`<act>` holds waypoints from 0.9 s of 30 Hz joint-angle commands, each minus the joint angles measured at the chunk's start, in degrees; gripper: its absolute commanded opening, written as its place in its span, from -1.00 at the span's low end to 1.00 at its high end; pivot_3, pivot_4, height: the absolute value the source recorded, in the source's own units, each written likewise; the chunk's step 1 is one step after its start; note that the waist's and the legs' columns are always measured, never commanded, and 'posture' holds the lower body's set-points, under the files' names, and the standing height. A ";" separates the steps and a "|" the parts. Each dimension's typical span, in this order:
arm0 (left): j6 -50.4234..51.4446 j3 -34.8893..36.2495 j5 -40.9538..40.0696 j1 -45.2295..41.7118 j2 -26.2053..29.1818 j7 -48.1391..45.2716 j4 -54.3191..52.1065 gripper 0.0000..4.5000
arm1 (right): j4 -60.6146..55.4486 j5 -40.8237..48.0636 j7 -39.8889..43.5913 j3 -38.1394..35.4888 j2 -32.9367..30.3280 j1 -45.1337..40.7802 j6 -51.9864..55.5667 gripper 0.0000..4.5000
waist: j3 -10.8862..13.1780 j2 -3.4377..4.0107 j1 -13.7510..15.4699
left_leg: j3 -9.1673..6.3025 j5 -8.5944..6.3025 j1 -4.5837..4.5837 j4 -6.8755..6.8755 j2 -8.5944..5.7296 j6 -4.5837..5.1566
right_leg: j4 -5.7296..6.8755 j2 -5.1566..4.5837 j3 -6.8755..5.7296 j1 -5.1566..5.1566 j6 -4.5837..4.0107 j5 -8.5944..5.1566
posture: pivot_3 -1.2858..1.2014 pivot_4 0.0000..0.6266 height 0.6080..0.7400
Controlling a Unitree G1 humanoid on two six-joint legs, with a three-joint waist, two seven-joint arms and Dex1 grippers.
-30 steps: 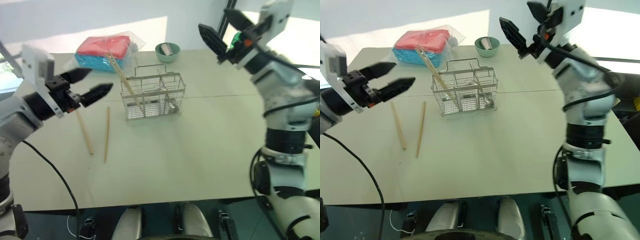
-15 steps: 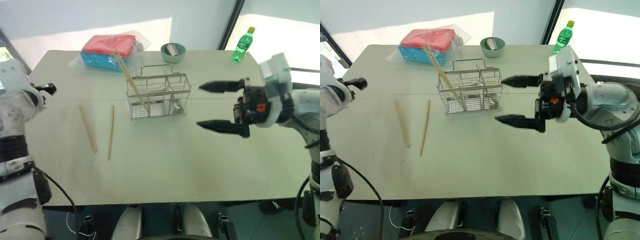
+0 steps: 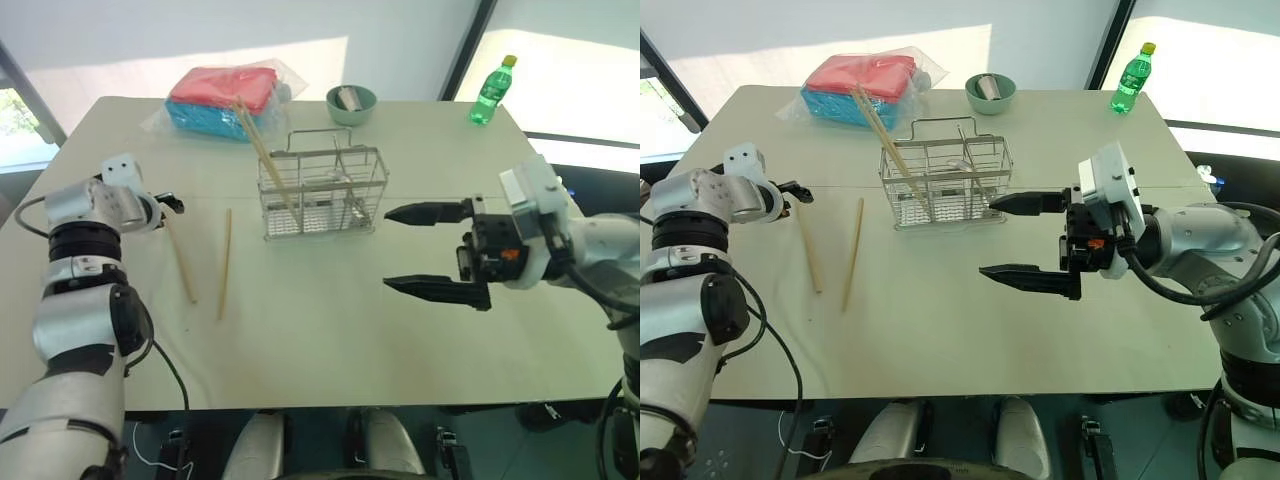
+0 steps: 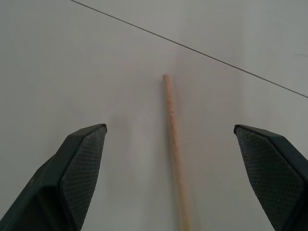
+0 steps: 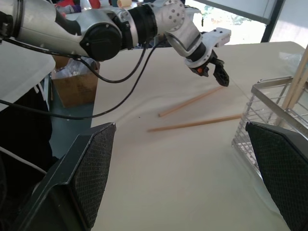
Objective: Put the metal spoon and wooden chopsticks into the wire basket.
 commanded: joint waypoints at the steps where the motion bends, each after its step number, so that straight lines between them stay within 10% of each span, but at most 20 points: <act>1: -3.29 1.56 1.55 -4.59 0.05 1.05 6.32 1.00 | -1.85 1.95 -1.98 -2.42 0.14 0.32 -0.36 0.99 | 0.00 -0.01 0.03 | 0.00 0.00 0.00 0.00 0.00 0.00 | 0.00 0.00 0.00 0.00 0.01 0.01 | 0.03 -0.52 -0.10; 7: -4.29 2.79 2.82 -7.16 -0.54 3.20 13.89 0.76 | -3.33 3.29 -4.97 -3.27 0.54 2.26 -0.55 1.00 | 0.01 -0.02 0.16 | -0.03 -0.01 0.02 0.03 0.01 -0.01 | 0.00 -0.10 -0.03 0.05 0.10 0.06 | 0.03 -0.52 -0.10; 15: -6.37 3.68 3.77 -7.88 -1.51 3.13 16.59 -0.93 | -4.05 4.87 -7.25 -3.84 0.62 3.32 -0.85 1.00 | 0.01 0.00 0.58 | -0.02 0.00 0.03 0.05 -0.03 -0.01 | 0.01 -0.12 -0.04 0.08 0.12 0.07 | 0.03 -0.52 -0.10; 27: -9.95 5.40 4.93 -7.52 0.39 3.20 15.13 -0.97 | -2.70 4.80 -8.27 -4.61 0.16 4.51 -1.14 1.00 | 0.01 -0.01 1.44 | 0.01 0.00 0.04 0.05 -0.02 -0.01 | 0.01 -0.09 -0.03 0.06 0.12 0.07 | 0.03 -0.52 -0.10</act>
